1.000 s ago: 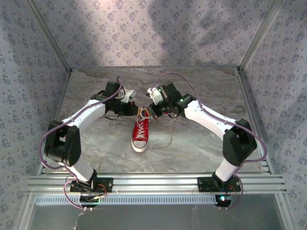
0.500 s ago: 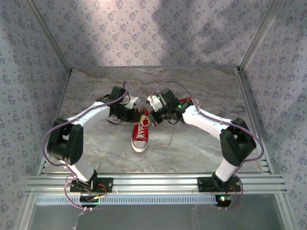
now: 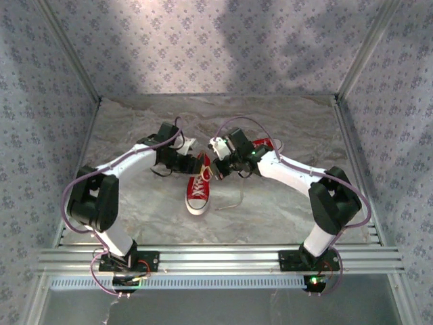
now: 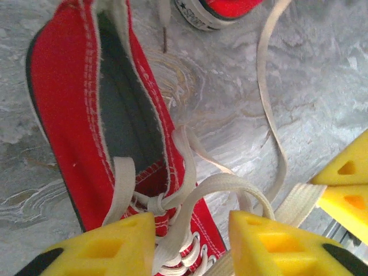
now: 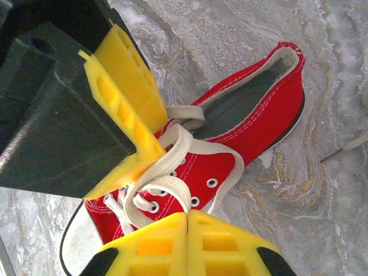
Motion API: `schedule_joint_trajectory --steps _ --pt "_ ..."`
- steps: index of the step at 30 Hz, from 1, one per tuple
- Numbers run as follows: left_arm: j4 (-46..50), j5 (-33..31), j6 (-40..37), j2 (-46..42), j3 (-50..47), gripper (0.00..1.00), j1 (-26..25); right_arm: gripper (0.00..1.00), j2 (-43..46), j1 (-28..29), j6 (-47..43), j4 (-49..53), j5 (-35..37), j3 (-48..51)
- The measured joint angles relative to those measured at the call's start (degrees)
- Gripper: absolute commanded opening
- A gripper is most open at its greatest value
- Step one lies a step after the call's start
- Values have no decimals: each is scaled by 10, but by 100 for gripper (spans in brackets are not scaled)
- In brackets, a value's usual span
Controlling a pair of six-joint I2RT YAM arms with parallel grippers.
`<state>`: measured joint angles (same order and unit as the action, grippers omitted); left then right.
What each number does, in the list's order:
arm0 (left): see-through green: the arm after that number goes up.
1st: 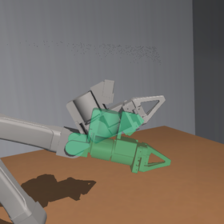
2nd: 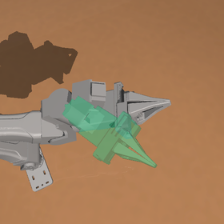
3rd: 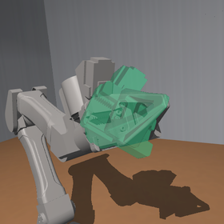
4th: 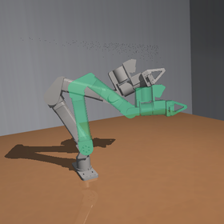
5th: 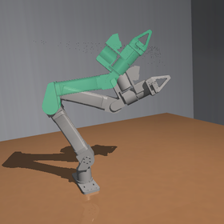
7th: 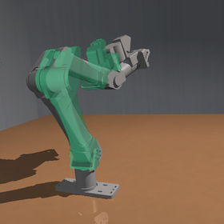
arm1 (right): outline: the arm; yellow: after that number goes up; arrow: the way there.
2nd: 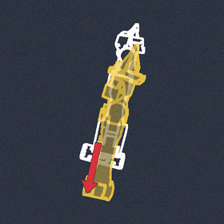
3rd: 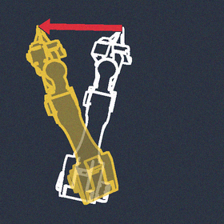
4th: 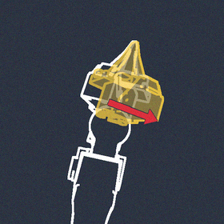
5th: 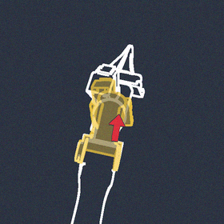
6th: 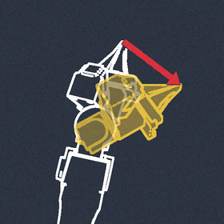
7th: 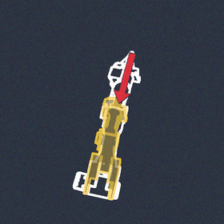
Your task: Tie the shoes
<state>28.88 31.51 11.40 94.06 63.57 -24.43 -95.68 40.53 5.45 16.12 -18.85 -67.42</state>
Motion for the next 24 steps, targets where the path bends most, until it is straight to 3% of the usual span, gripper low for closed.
schedule_joint_trajectory --steps 2,6,12,15,18,24 --pt "-2 -12 3 -14 0 50 0 0 0 0 1 -1 0 0" --pt "-14 -45 13 -68 -10 53 0 0 0 0 3 -1 0 0" --pt "-87 -104 54 -240 -135 50 -2 0 0 -5 24 -1 1 0" --pt "-120 -134 79 -300 -204 47 -26 0 0 -15 42 -1 -1 0" --pt "-143 -150 96 -297 -233 44 -57 0 0 -26 61 3 -2 -6" --pt "-177 -168 108 -240 -244 41 -68 0 -2 -41 84 15 -5 -31"
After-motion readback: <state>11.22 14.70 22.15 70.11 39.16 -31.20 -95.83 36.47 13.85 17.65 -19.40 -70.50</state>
